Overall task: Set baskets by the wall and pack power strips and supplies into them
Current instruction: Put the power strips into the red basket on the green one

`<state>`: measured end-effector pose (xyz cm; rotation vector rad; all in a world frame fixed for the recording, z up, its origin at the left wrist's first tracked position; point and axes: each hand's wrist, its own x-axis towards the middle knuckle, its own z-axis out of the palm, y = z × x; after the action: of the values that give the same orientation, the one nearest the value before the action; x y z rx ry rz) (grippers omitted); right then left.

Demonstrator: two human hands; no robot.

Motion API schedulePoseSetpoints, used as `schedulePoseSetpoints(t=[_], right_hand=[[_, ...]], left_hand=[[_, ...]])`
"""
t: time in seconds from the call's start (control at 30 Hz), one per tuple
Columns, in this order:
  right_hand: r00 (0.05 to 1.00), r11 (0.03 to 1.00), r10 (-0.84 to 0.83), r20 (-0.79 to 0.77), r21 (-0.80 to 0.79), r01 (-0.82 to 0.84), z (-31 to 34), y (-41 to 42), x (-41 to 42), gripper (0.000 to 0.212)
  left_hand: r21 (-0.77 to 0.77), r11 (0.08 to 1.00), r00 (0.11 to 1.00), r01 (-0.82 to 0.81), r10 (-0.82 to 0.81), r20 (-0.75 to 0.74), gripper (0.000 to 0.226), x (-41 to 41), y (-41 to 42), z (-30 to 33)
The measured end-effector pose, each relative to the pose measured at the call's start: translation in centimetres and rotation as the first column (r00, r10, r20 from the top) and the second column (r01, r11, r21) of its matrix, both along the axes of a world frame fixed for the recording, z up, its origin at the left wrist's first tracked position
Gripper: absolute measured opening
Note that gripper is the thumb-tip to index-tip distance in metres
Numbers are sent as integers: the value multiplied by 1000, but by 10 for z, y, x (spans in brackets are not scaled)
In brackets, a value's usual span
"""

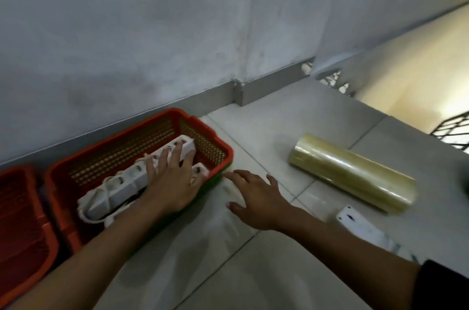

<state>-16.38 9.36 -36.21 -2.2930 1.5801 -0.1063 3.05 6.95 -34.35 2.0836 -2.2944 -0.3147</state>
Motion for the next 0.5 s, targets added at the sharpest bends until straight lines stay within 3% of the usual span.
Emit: schedulePoseSetpoints(t=[0.1,0.27,0.4,0.5], right_hand=[[988,987,-154,-34,36,155,1,4,-56,75],[901,904,-400,-166,92,418,0,26,-150,99],[809,772,-467,-355,283,570,-9,56,-199,114],[801,748,-463,-380,317,583,-24,73,-211,108]], left_hand=[[12,984,984,177,-177,34,67,-48,-12,26],[87,897,880,434,-443,171,66,-139,-29,56],[103,772,711,627,-622,328,63,-200,-34,65],[146,697,591,702,-685,425,62,-232,-29,66]])
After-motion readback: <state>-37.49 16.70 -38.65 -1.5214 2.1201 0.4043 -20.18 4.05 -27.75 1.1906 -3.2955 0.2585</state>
